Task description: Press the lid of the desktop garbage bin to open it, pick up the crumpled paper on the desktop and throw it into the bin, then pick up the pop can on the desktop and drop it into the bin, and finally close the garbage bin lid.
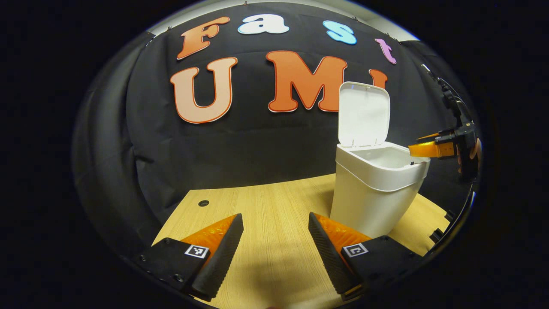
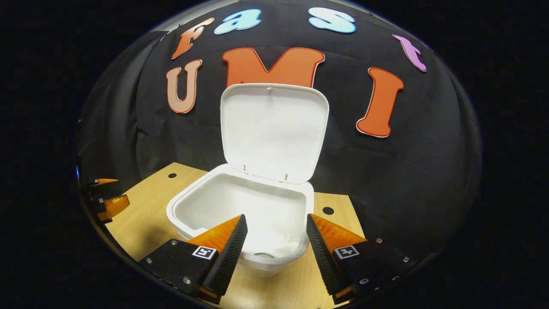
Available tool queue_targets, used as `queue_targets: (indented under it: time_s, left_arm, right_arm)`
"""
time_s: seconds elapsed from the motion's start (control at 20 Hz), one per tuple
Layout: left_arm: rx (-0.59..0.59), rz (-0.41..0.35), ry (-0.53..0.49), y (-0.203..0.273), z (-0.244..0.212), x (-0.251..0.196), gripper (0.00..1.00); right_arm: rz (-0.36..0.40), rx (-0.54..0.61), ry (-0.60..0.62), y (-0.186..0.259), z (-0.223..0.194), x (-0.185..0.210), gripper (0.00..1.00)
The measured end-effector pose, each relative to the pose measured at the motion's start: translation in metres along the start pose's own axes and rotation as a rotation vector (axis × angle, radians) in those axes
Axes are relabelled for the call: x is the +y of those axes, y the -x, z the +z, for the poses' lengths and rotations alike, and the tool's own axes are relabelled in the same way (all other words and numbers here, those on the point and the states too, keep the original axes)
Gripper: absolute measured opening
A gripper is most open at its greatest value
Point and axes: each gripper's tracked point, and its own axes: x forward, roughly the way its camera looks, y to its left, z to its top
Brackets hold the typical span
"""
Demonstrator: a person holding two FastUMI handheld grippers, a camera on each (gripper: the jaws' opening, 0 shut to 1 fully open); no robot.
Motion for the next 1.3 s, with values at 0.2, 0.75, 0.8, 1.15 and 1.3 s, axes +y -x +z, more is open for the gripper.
queue_targets:
  time_s: [0.2, 0.75, 0.8, 1.15, 1.3]
  left_arm:
    - [-0.005, 0.026, 0.011, 0.004, -0.002, 0.009, 0.98]
    - [0.005, 0.108, 0.031, 0.011, -0.011, 0.039, 1.00]
    - [0.009, 0.116, 0.036, 0.013, -0.013, 0.042, 0.98]
    - [0.015, 0.184, 0.058, 0.025, -0.020, 0.070, 0.98]
    - [0.022, 0.213, 0.066, 0.028, -0.023, 0.084, 1.00]
  right_arm:
    - [-0.013, -0.050, 0.022, -0.005, 0.029, -0.003, 0.84]
    - [0.046, -0.220, 0.078, -0.003, 0.151, 0.015, 0.84]
    - [0.050, -0.233, 0.085, -0.002, 0.162, 0.018, 0.84]
    - [0.075, -0.294, 0.108, -0.004, 0.218, 0.031, 0.84]
    - [0.052, -0.304, 0.129, -0.014, 0.233, 0.024, 0.84]
